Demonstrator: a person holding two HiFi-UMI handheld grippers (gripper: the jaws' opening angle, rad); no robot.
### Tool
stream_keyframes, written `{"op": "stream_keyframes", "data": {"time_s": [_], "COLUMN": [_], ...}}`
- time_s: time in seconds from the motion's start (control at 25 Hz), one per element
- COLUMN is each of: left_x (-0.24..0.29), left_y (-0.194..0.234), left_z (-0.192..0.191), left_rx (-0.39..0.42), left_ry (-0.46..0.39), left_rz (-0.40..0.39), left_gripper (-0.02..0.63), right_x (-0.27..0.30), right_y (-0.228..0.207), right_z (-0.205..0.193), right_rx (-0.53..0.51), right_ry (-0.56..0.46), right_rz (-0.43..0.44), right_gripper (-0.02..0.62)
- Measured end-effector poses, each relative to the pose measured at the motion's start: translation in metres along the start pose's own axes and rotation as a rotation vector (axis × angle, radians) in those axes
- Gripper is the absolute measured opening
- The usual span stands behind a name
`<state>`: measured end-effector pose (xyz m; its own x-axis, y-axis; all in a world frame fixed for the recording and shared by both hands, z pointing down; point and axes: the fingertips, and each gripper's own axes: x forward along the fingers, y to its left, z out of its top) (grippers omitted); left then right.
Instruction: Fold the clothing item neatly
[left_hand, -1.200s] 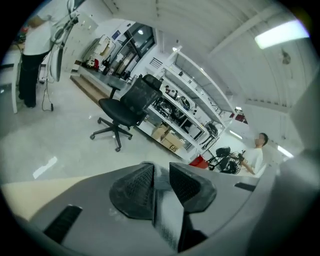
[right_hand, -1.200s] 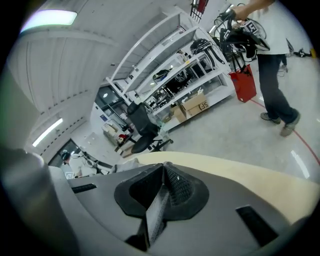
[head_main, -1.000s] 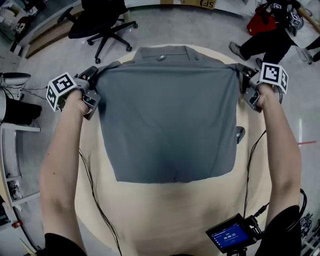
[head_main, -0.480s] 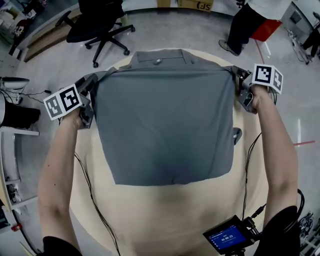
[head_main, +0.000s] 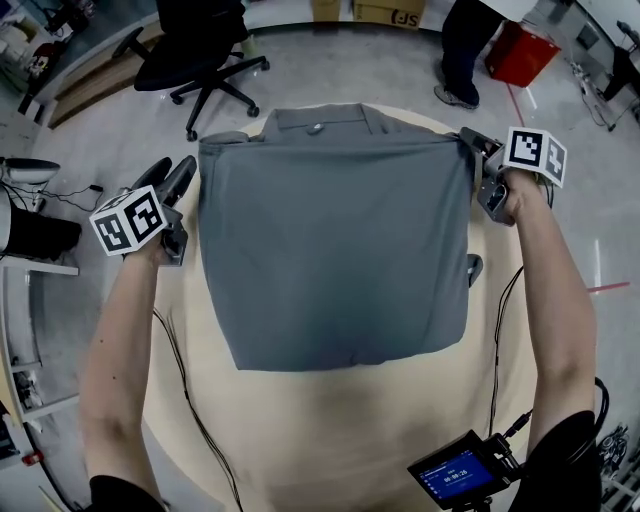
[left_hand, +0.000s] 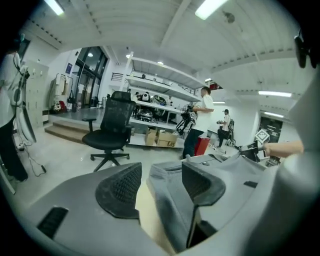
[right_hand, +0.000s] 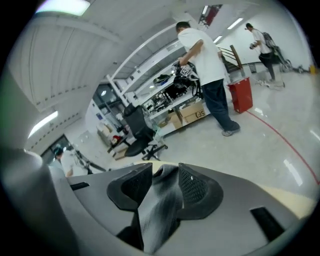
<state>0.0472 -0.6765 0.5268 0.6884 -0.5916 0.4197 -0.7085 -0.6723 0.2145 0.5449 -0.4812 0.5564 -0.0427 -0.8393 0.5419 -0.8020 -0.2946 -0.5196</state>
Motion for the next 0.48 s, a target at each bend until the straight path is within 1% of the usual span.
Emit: {"op": "stream_keyframes", "data": {"time_s": [0.08, 0.12, 0.16, 0.24, 0.32, 0.36, 0.48], "left_x": [0.004, 0.006, 0.008, 0.012, 0.012, 0.011, 0.001], "left_y": [-0.024, -0.038, -0.050, -0.063, -0.066, -0.068, -0.082], "left_z": [0.002, 0.001, -0.001, -0.008, -0.013, -0.016, -0.020], "left_rx": [0.025, 0.044, 0.067, 0.119, 0.149, 0.140, 0.078], "left_ry": [-0.009, -0.011, -0.009, 0.001, 0.000, -0.007, -0.036], "left_rz": [-0.050, -0.078, -0.102, -0.121, -0.109, -0.107, -0.127], "left_gripper": [0.236, 0.236, 0.236, 0.236, 0.236, 0.235, 0.235], "right_x": [-0.003, -0.006, -0.009, -0.015, -0.019, -0.021, -0.033], "right_y": [-0.006, -0.011, -0.015, -0.021, -0.015, -0.007, 0.025], "right_z": [0.008, 0.010, 0.013, 0.018, 0.016, 0.011, -0.005], "right_rx": [0.109, 0.140, 0.140, 0.066, -0.046, -0.098, -0.221], "right_ry": [-0.040, -0.051, -0.062, -0.079, -0.068, -0.056, -0.041], "right_rz": [0.009, 0.008, -0.006, -0.059, -0.078, -0.066, 0.005], "right_gripper": [0.144, 0.143, 0.143, 0.143, 0.143, 0.143, 0.143]}}
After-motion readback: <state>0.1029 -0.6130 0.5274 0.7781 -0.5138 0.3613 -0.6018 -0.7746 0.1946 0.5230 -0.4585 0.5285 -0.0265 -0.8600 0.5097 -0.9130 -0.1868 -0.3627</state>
